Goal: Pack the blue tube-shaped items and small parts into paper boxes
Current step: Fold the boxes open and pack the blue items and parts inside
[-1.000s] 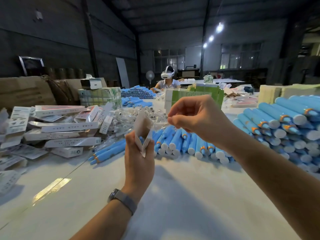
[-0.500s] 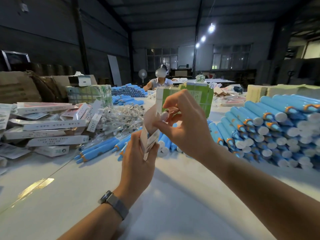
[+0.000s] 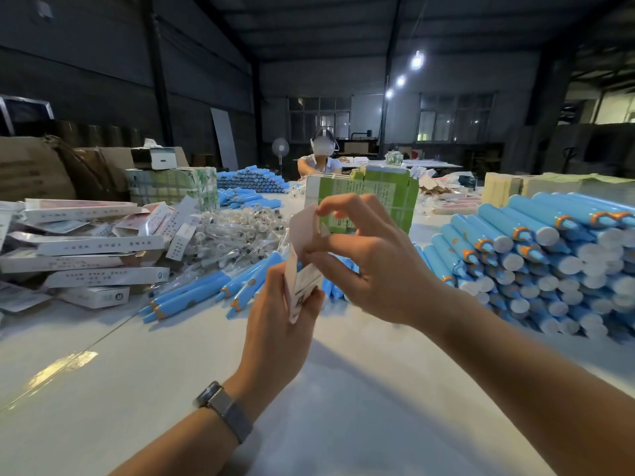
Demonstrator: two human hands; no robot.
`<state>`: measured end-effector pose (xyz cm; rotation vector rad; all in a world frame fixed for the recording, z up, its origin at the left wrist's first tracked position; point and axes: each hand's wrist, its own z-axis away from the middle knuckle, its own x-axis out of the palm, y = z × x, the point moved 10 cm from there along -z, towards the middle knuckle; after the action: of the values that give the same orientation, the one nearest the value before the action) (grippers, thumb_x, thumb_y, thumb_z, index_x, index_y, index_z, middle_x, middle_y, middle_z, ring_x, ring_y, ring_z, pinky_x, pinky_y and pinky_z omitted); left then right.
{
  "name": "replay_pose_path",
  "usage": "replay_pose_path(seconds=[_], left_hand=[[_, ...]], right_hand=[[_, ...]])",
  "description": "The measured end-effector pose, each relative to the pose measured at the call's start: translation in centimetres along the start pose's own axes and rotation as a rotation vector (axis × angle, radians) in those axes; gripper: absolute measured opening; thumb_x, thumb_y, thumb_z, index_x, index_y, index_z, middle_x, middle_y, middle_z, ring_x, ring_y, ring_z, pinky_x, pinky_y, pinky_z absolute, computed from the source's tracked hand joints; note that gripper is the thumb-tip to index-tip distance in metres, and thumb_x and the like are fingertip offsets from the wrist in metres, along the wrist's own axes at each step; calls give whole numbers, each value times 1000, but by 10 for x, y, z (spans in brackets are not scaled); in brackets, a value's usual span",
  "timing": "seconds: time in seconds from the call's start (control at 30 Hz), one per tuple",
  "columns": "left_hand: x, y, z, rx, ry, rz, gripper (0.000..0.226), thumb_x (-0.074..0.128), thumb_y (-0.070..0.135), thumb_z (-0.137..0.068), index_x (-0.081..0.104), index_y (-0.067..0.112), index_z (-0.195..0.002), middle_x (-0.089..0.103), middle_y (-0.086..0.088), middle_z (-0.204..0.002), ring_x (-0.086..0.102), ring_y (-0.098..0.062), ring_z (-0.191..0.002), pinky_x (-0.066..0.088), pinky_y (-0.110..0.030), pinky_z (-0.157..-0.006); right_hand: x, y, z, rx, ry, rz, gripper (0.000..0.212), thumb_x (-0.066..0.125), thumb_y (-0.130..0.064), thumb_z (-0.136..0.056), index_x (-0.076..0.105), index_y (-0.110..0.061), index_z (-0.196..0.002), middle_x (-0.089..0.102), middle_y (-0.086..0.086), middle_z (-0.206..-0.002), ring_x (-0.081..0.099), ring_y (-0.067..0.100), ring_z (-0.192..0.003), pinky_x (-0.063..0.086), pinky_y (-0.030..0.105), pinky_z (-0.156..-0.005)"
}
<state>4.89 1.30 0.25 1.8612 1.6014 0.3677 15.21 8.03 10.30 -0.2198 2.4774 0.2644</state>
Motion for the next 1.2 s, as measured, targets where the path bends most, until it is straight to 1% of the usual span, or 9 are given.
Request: replay_pose_path(seconds=[0.13, 0.23, 0.37, 0.5, 0.63, 0.7, 0.8, 0.93, 1.2], left_hand=[[5, -6, 1, -66, -36, 137, 26, 61, 40, -85, 44, 56, -98, 65, 24, -94, 65, -2, -80, 50, -13, -59], [11, -5, 2, -66, -82, 170, 27, 60, 39, -86, 44, 51, -104, 66, 23, -96, 66, -4, -81, 55, -22, -62], [12, 5, 1, 14, -145, 280, 26, 54, 47, -95, 41, 50, -117, 64, 21, -102, 64, -3, -90, 52, -18, -75], [14, 2, 2, -27, -184, 427, 31, 42, 62, -95, 48, 49, -122, 65, 11, -110, 62, -11, -102, 52, -43, -89], [6, 8, -1, 13, -114, 368, 21, 41, 52, -97, 51, 46, -114, 69, 13, -99, 65, -7, -87, 51, -31, -76], [3, 10, -3, 32, -104, 371, 20, 45, 49, -96, 47, 40, -114, 72, 7, -96, 68, -12, -81, 53, -28, -68], [0, 12, -5, 32, -88, 375, 17, 48, 49, -92, 40, 46, -106, 74, 2, -99, 71, -18, -80, 57, -35, -66], [-5, 19, -9, 81, -89, 377, 24, 50, 45, -92, 35, 54, -109, 73, 5, -110, 72, -22, -82, 58, -49, -71], [-6, 19, -11, 70, -115, 313, 47, 55, 46, -88, 37, 59, -129, 72, 10, -111, 74, -21, -90, 61, -54, -74]], right_hand=[[0, 5, 2, 53, 22, -119, 28, 60, -30, -96, 70, -14, -116, 52, 9, -126, 52, 26, -109, 48, 43, -85], [2, 10, 4, 122, 31, -214, 21, 62, -26, -94, 69, -11, -107, 52, 8, -122, 57, 24, -105, 49, 45, -80], [11, 15, 6, 154, -48, -219, 19, 59, -31, -95, 71, -17, -99, 48, 2, -128, 58, 16, -99, 49, 43, -79], [16, 21, 6, 197, -56, -307, 22, 59, -34, -94, 73, -19, -101, 52, -2, -123, 61, 10, -84, 53, 43, -71], [18, 26, 9, 262, 15, -446, 25, 62, -32, -93, 67, -27, -117, 58, -11, -111, 63, 8, -78, 54, 27, -66], [18, 32, 13, 326, 75, -538, 33, 67, -34, -90, 56, -37, -121, 61, -16, -108, 64, 7, -72, 55, 30, -61], [24, 41, 19, 442, 129, -704, 44, 72, -39, -84, 45, -46, -117, 66, -15, -105, 64, 8, -68, 58, 37, -62], [34, 45, 26, 524, 179, -802, 42, 78, -33, -80, 48, -45, -106, 68, -13, -105, 61, 5, -71, 57, 43, -67], [38, 45, 27, 507, 154, -817, 31, 70, -41, -82, 55, -45, -109, 68, -21, -111, 58, 2, -72, 55, 27, -62]])
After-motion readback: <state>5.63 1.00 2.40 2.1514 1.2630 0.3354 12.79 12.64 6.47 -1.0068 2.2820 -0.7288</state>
